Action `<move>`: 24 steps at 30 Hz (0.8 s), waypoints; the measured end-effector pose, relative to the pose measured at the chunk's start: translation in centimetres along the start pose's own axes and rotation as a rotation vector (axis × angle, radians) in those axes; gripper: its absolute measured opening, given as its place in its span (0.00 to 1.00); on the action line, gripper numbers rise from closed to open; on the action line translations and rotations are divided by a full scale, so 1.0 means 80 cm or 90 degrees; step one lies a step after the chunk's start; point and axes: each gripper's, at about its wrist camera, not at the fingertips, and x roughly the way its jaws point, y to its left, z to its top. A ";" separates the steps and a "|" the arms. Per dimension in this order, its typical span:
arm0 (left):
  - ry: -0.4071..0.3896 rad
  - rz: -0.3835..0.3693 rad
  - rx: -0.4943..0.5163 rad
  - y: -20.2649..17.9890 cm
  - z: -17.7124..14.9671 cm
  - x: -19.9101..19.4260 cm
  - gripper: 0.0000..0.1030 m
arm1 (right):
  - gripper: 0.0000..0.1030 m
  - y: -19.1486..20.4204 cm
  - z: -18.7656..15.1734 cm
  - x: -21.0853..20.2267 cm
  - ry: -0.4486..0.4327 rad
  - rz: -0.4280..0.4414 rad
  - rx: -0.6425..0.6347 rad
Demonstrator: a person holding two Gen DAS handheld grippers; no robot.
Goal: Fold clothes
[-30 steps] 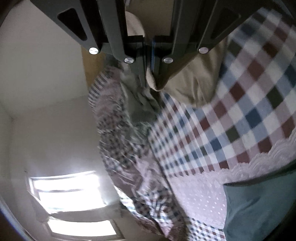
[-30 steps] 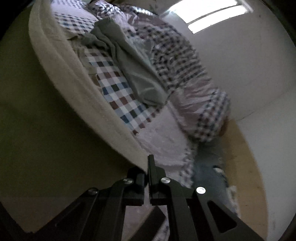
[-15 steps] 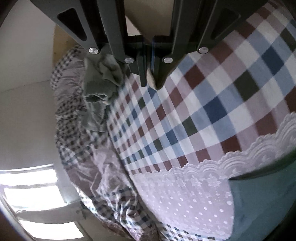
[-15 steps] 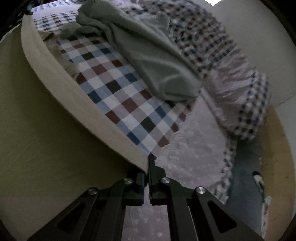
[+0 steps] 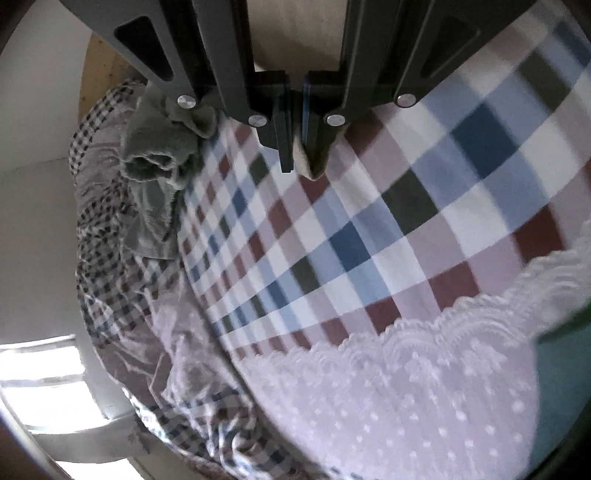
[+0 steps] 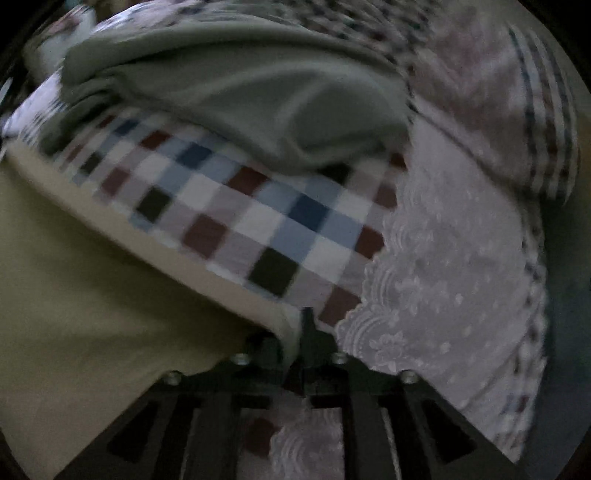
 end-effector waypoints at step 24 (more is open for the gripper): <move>0.009 -0.090 0.171 0.091 -0.148 -0.178 0.83 | 0.63 0.061 -0.333 -0.169 -0.202 0.168 0.400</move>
